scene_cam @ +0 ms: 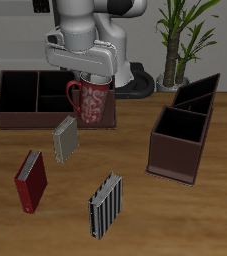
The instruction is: Place the red mug into the left desk caddy's left compartment and place the striped book into the left desk caddy's back compartment and place the red book into the back desk caddy's front compartment
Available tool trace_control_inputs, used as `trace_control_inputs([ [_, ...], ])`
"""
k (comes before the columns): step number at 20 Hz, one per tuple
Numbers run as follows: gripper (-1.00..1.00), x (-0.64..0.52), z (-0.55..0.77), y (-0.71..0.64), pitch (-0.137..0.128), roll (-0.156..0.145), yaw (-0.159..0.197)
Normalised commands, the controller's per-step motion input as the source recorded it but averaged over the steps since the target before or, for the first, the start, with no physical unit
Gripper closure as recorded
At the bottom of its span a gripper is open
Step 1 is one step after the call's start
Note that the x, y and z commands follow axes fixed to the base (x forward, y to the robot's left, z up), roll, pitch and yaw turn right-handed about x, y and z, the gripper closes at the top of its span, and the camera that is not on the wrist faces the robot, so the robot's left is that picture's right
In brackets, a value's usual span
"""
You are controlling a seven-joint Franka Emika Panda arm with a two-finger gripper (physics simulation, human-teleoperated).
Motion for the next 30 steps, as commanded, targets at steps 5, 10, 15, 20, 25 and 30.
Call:
trace_control_inputs([
  [5, 1.00, -0.76, 0.26, -0.01, -0.068, -0.005, 0.018],
  [10, 1.00, -0.67, 0.23, 0.09, -0.073, 0.041, 0.032],
  [15, 1.00, -0.48, 0.22, 0.07, -0.054, 0.032, 0.037],
  [20, 1.00, -0.32, 0.05, 0.27, -0.012, 0.055, 0.041],
  [25, 1.00, -0.14, -0.13, 0.36, 0.022, 0.067, 0.049],
  [30, 1.00, -0.26, -0.14, 0.34, 0.019, 0.072, 0.029],
])
